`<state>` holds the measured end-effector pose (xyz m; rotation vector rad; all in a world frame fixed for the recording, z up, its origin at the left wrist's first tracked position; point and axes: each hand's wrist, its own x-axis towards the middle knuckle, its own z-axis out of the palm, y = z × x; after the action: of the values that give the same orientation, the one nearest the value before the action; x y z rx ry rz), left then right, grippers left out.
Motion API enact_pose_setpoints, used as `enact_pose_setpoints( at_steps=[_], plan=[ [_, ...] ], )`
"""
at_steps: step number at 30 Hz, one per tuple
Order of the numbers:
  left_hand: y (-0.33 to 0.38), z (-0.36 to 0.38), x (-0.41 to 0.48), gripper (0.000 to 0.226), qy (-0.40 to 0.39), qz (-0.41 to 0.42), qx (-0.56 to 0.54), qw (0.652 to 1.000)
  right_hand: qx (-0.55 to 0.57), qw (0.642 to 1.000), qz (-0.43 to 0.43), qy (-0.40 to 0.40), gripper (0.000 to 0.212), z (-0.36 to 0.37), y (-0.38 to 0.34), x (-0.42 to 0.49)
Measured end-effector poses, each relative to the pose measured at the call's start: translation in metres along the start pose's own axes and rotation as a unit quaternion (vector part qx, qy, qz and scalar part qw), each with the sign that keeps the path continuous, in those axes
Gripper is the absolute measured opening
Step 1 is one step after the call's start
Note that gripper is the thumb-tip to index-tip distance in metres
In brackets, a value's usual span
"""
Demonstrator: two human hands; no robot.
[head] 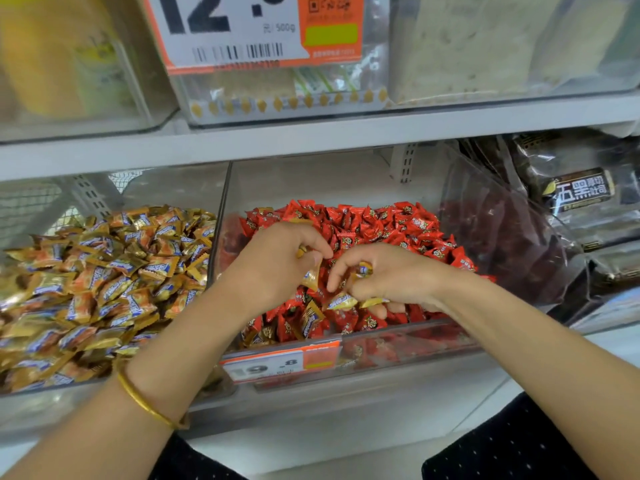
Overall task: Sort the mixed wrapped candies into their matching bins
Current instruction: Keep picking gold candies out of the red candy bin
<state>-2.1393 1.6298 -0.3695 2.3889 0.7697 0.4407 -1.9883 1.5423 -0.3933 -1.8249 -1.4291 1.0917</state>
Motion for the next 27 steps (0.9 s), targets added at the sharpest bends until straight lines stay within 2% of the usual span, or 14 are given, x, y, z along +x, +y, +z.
enact_pose_setpoints(
  at_steps=[2,5,8,10,14,18,21,24,27],
  plan=[
    [-0.002,-0.001,-0.002,0.014,-0.034,0.0,0.041,0.999,0.001,1.0,0.006,0.004,0.031,0.004,-0.001,0.002],
    [-0.008,0.001,-0.007,0.022,-0.13,0.032,0.145,0.98,-0.015,0.999,0.038,-0.011,0.03,0.005,0.0,0.003],
    [-0.012,0.005,-0.009,0.027,-0.214,0.051,0.225,0.949,-0.038,0.997,0.04,-0.058,0.023,0.003,0.0,0.0],
    [-0.012,0.007,-0.009,0.028,-0.237,0.071,0.257,0.934,-0.071,0.992,0.033,-0.101,0.016,0.002,-0.001,-0.002],
    [-0.013,0.011,-0.005,0.021,-0.231,0.077,0.275,0.93,-0.135,0.971,0.064,-0.185,0.014,0.002,0.005,0.007],
    [-0.014,0.013,-0.005,0.012,-0.211,0.073,0.258,0.94,-0.179,0.954,0.087,-0.223,0.023,0.006,0.002,0.011],
    [-0.013,0.009,-0.006,0.013,-0.206,0.073,0.24,0.946,-0.196,0.947,0.098,-0.236,0.019,0.011,-0.001,0.012],
    [-0.012,0.007,-0.006,0.013,-0.206,0.07,0.219,0.951,-0.203,0.938,0.108,-0.257,0.025,0.016,-0.001,0.015],
    [-0.013,0.006,-0.006,0.013,-0.206,0.061,0.215,0.953,-0.202,0.925,0.123,-0.296,0.017,0.018,-0.001,0.017]
  ],
)
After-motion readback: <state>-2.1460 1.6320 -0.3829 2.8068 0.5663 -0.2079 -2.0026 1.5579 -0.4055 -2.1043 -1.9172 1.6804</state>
